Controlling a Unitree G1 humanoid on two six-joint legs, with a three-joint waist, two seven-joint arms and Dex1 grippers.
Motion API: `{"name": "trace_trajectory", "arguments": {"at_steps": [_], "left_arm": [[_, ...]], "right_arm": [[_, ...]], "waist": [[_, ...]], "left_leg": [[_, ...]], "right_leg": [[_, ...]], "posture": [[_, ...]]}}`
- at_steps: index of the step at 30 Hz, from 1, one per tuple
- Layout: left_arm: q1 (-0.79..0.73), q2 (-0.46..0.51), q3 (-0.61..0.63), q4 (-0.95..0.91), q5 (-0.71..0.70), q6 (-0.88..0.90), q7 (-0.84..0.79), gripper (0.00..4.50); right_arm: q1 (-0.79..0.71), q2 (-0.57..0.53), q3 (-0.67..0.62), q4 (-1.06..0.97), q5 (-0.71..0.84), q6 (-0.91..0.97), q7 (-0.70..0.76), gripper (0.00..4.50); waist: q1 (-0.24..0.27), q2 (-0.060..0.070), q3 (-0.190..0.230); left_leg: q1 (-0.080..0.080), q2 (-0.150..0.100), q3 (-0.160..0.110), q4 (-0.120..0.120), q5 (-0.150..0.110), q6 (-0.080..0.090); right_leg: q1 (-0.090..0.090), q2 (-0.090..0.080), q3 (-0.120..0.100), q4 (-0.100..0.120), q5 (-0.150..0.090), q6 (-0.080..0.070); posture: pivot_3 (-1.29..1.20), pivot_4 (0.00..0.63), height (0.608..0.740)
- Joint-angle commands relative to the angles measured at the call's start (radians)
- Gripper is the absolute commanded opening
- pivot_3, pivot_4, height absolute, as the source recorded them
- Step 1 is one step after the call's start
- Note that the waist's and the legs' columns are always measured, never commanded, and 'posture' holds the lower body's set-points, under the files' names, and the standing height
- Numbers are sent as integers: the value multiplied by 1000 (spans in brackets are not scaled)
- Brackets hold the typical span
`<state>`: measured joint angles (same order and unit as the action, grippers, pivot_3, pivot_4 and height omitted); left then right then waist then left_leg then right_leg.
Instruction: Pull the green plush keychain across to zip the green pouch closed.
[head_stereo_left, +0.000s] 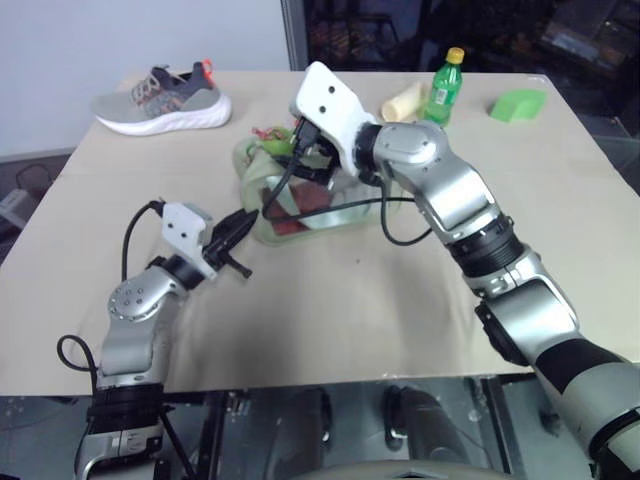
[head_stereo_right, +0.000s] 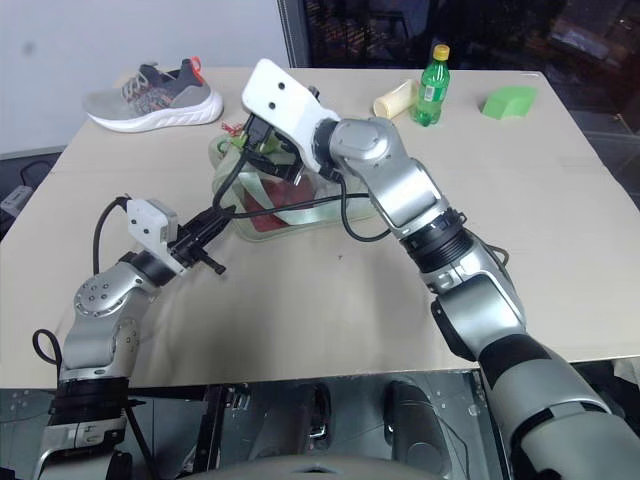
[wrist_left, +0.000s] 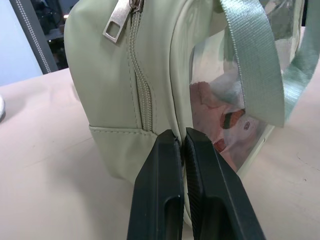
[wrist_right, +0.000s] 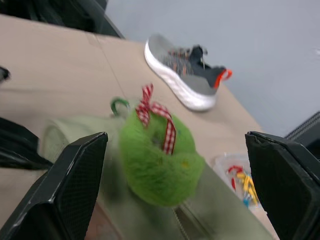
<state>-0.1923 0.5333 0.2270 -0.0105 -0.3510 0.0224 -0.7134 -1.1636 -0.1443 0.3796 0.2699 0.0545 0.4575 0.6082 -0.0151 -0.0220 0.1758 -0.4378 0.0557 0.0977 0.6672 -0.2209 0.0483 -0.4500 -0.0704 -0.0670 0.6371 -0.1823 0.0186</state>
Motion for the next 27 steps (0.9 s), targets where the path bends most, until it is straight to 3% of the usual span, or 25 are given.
{"name": "trace_trajectory", "arguments": {"at_steps": [1, 9, 10, 17, 27], "left_arm": [[12, 2, 11, -32, 5, -23, 10, 0], [23, -1, 11, -30, 14, -36, 25, 0], [24, -1, 10, -26, 19, -37, 28, 0], [38, -9, 11, -4, 36, -40, 56, 0], [72, -14, 34, 41, 56, -45, 123, 0]], "right_arm": [[-46, 17, -3, 46, -44, -75, 8, 3737], [-41, 36, -13, 55, -83, -157, 49, 287], [-42, 40, -20, 50, -82, -160, 50, 89], [-77, 38, -85, 66, -112, -193, -40, 89], [-136, -49, -185, 155, -148, -220, -187, 89]], "waist": [[-1, 0, 0], [-2, 0, 0], [-2, 0, 0], [-3, 0, 0], [-5, 0, 0]], "left_leg": [[0, 0, 0, 0, -1, 1], [2, 0, 0, 0, -1, 1], [2, 0, 0, 0, -1, 1], [2, 1, 0, 0, -1, 1], [2, 1, 1, 0, -1, 1]], "right_leg": [[0, 0, 0, 1, 0, 0], [0, 0, 0, 3, 0, 0], [0, 0, 0, 3, 0, 0], [0, 0, 0, 3, 0, -1], [0, 0, 1, 3, -1, -2]], "posture": [[0, 150, 740], [0, 150, 740], [0, 150, 740], [0, 150, 740], [0, 150, 740]]}}
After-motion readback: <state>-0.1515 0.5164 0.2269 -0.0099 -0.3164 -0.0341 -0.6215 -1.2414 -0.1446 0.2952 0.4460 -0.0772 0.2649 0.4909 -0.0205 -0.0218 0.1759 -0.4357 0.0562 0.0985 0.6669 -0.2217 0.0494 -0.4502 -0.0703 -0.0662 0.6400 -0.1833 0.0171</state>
